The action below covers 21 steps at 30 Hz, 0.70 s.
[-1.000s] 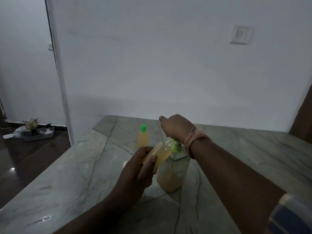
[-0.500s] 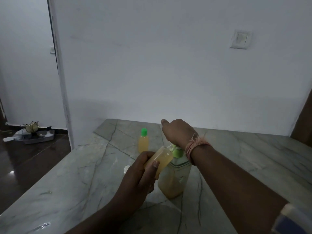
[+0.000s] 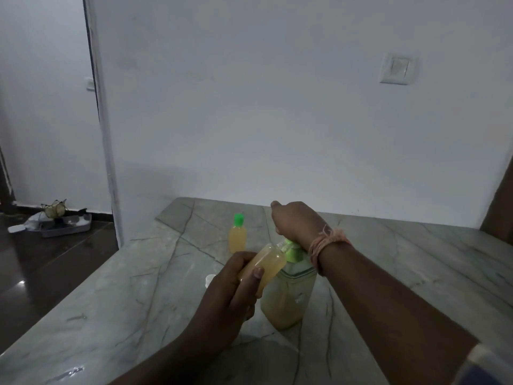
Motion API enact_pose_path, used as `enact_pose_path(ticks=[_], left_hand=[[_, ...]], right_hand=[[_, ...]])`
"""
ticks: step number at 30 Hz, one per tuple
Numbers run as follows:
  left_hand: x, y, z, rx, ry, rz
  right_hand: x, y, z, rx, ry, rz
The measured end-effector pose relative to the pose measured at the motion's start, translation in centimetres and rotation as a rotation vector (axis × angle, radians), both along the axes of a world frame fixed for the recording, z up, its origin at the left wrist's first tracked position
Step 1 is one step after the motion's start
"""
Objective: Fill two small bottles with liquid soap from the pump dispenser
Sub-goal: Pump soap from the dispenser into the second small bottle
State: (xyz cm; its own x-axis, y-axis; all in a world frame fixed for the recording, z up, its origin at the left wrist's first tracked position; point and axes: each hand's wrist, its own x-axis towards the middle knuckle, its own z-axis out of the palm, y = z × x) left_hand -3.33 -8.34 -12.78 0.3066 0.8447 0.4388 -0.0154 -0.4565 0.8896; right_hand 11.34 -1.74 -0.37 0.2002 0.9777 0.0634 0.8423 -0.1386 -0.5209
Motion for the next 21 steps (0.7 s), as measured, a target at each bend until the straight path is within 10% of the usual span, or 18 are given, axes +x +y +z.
enact_pose_path(ticks=[21], left_hand=[[-0.1, 0.1, -0.3, 0.024, 0.008, 0.003]], right_hand=[[-0.3, -2.1, 1.4, -0.083, -0.274, 0.101]])
